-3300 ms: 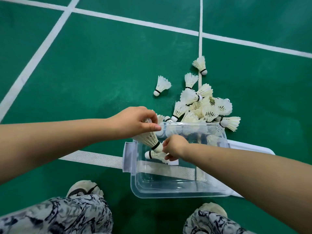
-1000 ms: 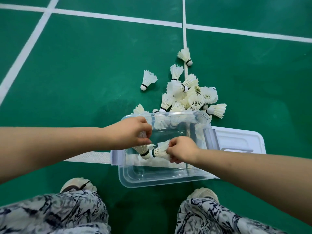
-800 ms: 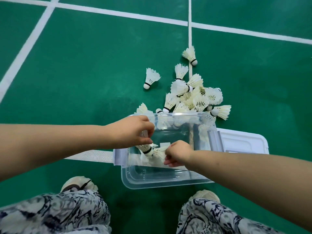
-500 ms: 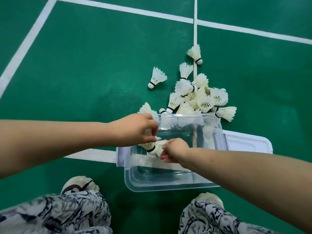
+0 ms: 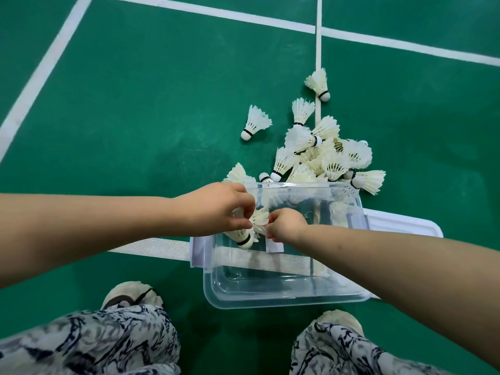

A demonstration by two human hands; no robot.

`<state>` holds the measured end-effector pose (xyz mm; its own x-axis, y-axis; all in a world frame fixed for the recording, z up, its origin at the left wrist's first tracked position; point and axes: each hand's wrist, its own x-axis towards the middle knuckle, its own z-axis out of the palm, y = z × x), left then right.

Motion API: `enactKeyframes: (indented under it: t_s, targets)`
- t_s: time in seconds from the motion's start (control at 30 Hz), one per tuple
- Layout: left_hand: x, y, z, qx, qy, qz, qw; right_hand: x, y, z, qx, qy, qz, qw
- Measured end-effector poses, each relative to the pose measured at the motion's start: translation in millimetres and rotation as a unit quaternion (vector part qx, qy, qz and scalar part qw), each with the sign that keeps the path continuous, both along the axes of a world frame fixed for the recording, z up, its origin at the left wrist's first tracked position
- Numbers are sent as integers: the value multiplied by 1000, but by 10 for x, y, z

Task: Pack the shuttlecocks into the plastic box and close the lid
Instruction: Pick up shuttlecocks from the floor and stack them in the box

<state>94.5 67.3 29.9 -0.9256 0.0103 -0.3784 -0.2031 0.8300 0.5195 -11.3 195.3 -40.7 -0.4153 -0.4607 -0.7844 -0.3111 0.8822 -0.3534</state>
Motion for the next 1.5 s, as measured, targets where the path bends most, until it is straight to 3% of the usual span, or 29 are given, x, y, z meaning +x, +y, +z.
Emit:
enactKeyframes:
  t_s: [0.2,0.4,0.6,0.77,0.97,1.23,1.5]
  targets:
    - [-15,12,11,-1,7,2,1000,-11,97,-43,-17,-16,-69,997]
    - [-2,57,53,0,7,0,1000,-160,249,19,-37,5,-60,997]
    - [-48,159,66,-6,9,-13,1000,-183,305,297,-175,67,27,982]
    - [-132,265,126,11,13,-41,999,-106,256,478,-232,-6,123,965]
    - [-144,371,144,42,30,-51,997,-86,249,516,-274,-80,76,955]
    - [-176,376,161,86,73,47,992,-66,326,574,-277,-77,26,957]
    - [-195,309,119,160,42,162,973,-121,372,589,-274,14,82,958]
